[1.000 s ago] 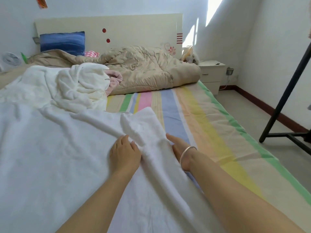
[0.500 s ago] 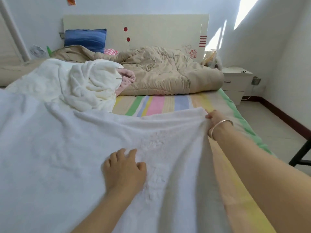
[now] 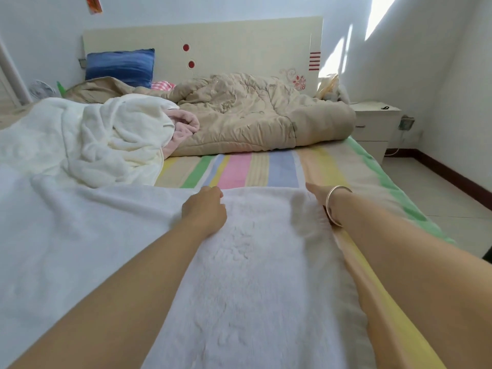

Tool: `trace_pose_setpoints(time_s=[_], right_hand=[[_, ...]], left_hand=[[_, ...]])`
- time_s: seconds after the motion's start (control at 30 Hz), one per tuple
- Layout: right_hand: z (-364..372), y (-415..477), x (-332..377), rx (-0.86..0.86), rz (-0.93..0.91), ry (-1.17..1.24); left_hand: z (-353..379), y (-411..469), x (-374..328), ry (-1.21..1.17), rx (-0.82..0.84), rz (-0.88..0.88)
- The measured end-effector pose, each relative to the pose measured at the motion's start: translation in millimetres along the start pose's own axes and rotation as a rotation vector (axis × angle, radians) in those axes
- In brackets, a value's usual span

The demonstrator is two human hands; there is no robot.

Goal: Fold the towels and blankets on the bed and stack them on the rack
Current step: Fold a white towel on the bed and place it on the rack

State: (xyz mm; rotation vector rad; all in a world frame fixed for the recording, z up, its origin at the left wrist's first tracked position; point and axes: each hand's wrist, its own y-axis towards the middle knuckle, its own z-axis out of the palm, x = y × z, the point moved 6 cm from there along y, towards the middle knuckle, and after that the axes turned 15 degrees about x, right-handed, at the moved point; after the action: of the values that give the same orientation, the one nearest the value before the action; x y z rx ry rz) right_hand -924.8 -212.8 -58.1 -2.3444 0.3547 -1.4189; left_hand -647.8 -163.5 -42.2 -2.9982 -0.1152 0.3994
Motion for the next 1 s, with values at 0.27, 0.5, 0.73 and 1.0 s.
trace_pose_setpoints(time_s=[0.27, 0.5, 0.73, 1.0], right_hand=[[3, 16, -14, -0.179, -0.067, -0.158], [-40, -1, -4, -0.37, -0.337, 0.077], [-37, 34, -14, -0.201, -0.133, -0.264], [-35, 27, -23, -0.087, -0.184, 0.043]], left_hand=[[17, 26, -10, 0.256, -0.058, 0.095], [-7, 31, -48, 0.136, -0.348, 0.275], [54, 80, -26, 0.189, 0.0, 0.146], [45, 34, -42, 0.342, -0.25, 0.171]])
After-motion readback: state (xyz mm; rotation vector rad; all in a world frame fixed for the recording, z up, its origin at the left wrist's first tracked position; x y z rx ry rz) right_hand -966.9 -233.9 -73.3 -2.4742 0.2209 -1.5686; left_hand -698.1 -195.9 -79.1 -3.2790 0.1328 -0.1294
